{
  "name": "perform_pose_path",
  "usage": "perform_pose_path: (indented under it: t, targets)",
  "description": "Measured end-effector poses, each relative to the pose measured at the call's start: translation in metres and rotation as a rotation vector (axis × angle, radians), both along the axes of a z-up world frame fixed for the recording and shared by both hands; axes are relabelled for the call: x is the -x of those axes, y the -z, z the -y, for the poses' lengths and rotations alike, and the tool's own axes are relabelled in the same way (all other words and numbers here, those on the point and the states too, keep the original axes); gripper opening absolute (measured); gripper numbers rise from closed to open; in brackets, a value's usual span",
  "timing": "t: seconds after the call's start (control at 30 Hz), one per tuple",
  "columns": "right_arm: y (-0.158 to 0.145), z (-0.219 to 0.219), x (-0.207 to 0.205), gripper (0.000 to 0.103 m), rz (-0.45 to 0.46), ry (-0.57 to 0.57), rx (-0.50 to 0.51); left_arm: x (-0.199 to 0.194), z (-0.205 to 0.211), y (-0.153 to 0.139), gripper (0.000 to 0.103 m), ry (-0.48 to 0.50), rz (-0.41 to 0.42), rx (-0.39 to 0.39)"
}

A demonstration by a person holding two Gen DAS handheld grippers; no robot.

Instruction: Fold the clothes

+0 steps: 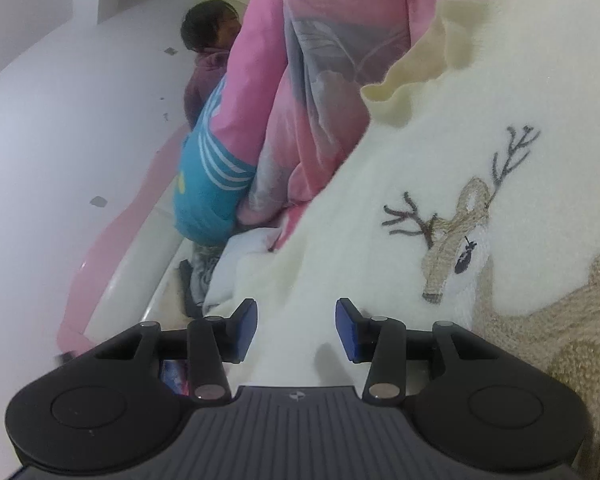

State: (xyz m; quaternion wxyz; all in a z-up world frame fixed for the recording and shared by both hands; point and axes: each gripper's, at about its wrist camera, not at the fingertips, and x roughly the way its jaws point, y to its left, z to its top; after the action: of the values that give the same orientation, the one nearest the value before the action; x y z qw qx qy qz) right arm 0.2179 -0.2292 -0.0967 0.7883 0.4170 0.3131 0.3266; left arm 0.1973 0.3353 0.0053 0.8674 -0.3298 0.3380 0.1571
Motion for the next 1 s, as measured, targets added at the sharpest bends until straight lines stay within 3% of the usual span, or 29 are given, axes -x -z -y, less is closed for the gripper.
perform_pose_path:
  t: [0.23,0.3,0.33,0.37,0.43,0.67,0.73,0.9,1.0]
  targets:
    - [0.0,0.003,0.0,0.05,0.018,-0.022,-0.017,-0.048,-0.023,0.043,0.042,-0.12,-0.047,0.059]
    - [0.0,0.003,0.0,0.051,0.02,-0.025,-0.017,-0.057,-0.026,0.048,0.034,-0.147,-0.041,0.052]
    - [0.0,0.003,0.0,0.051,0.021,-0.027,-0.018,-0.059,-0.027,0.049,0.027,-0.159,-0.035,0.043]
    - [0.0,0.004,0.0,0.051,0.022,-0.029,-0.018,-0.06,-0.028,0.049,0.013,-0.17,-0.029,0.032]
    - [0.001,0.004,0.0,0.051,0.023,-0.031,-0.019,-0.06,-0.031,0.049,0.008,-0.192,-0.018,0.008]
    - [0.001,0.004,0.001,0.051,0.027,-0.03,-0.016,-0.017,-0.016,0.019,0.007,-0.314,0.088,-0.17]
    - [0.001,0.004,0.001,0.051,0.028,-0.03,-0.012,-0.01,-0.02,0.02,0.007,-0.323,0.073,-0.197]
    - [0.0,0.004,0.002,0.051,0.027,-0.029,-0.011,0.005,-0.041,0.046,0.007,-0.4,-0.023,-0.135]
    - [0.0,0.005,0.002,0.051,0.027,-0.03,-0.013,0.007,-0.041,0.049,0.009,-0.408,-0.052,-0.141]
